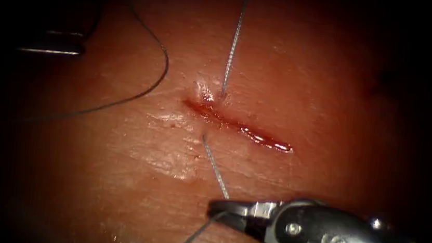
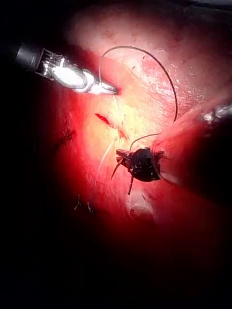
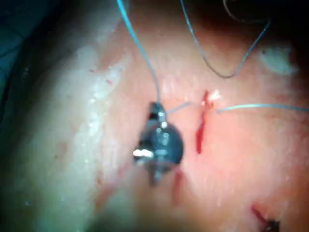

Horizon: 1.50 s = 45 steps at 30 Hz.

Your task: Wound Closure

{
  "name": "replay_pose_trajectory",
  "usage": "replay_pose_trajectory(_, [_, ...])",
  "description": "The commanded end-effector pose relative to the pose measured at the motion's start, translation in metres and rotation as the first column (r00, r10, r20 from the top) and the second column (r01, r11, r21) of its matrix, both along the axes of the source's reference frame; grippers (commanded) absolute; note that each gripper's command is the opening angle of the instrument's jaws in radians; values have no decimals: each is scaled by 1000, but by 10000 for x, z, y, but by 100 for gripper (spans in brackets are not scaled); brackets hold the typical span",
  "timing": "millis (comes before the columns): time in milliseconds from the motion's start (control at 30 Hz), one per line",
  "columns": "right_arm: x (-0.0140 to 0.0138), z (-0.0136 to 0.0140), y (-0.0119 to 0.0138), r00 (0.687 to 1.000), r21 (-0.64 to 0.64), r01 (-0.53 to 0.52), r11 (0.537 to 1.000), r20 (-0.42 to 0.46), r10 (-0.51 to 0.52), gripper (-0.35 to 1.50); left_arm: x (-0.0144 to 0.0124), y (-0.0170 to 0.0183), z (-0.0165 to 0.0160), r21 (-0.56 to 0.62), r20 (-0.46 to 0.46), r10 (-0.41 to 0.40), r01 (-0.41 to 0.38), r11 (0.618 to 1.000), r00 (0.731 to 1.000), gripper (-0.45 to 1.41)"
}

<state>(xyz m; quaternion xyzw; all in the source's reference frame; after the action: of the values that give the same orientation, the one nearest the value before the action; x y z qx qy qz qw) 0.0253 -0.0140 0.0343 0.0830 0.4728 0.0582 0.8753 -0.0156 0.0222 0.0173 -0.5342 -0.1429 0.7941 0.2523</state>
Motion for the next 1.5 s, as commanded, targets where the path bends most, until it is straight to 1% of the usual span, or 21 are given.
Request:
replay_pose_trajectory(33, [12,-7,-17,1000,4,7,1000,-8,-7,-35,-5,3,5,-2,2,0,0,1000,1000,-45])
replay_pose_trajectory(167, [34,-38,-49,997,32,74,997,-40,-73,-35,-5,3,5,-2,1,0,0,1000,1000,-45])
replay_pose_trajectory(200, [37,-42,-52,995,37,85,996,-49,-83,-35,-5,3,5,-2,1,0,0,1000,1000,-45])
replay_pose_trajectory(233, [45,-52,-59,991,57,114,992,-79,-110,-35,-5,3,5,-2,1,0,0,1000,1000,-45])
replay_pose_trajectory(333, [56,-63,-64,984,77,138,987,-128,-128,-35,-5,3,5,-2,2,0,0,1000,1000,-45])
replay_pose_trajectory(367, [57,-66,-60,982,79,130,988,-149,-117,-35,-5,3,5,-2,2,0,0,1000,1000,-45])
replay_pose_trajectory(400, [56,-66,-55,987,61,85,995,-144,-76,20,-5,3,5,-2,2,0,0,1000,1000,-45])
replay_pose_trajectory(433, [53,-66,-51,990,40,43,998,-133,-38,69,-5,3,5,-2,2,0,0,1000,1000,-45])
replay_pose_trajectory(467, [50,-65,-46,993,17,-11,1000,-116,13,99,-5,3,5,-2,2,0,0,1000,1000,-45])
replay_pose_trajectory(500, [40,-63,-32,993,10,-60,998,-96,61,126,-5,3,5,-2,2,0,0,1000,1000,-45])
replay_pose_trajectory(633, [15,-59,-3,991,23,-111,994,-73,113,130,-4,3,5,-3,0,-1,1,1000,1000,-45])
replay_pose_trajectory(667, [4,-54,13,990,8,-122,992,-64,122,130,-3,3,5,-4,-1,-3,3,1000,1000,-45])
replay_pose_trajectory(767, [-6,-42,32,990,-13,-134,991,-53,133,128,-3,3,6,-4,-1,-2,2,1000,1000,-45])
replay_pose_trajectory(833, [-7,-32,41,989,-19,-144,989,-46,143,128,-3,3,6,-4,-1,-2,2,1000,1000,-45])
replay_pose_trajectory(900, [-4,-18,48,987,-28,-156,987,-39,155,128,-3,3,6,-4,-1,-2,2,1000,1000,-45])
replay_pose_trajectory(1000, [4,20,59,985,-57,-172,983,-31,170,128,-2,3,6,-4,-1,-2,2,1000,1000,-45])
replay_pose_trajectory(1100, [12,41,60,985,-69,-173,982,-13,173,128,-2,3,6,-4,-1,-2,2,1000,1000,-45])
replay_pose_trajectory(1233, [24,51,62,983,-75,-183,980,-8,183,128,-2,3,6,-4,-1,-2,2,1000,1000,-45])
replay_pose_trajectory(1300, [35,53,63,982,-82,-186,979,-4,187,126,-3,3,6,-4,-1,-2,2,1000,1000,-45])
replay_pose_trajectory(1433, [46,54,65,984,-71,-177,982,-6,177,113,-2,3,6,-4,-1,-2,2,1000,1000,-45])
replay_pose_trajectory(1500, [50,55,66,986,-63,-169,984,-11,168,101,-2,3,6,-4,-1,-2,2,1000,1000,-45])
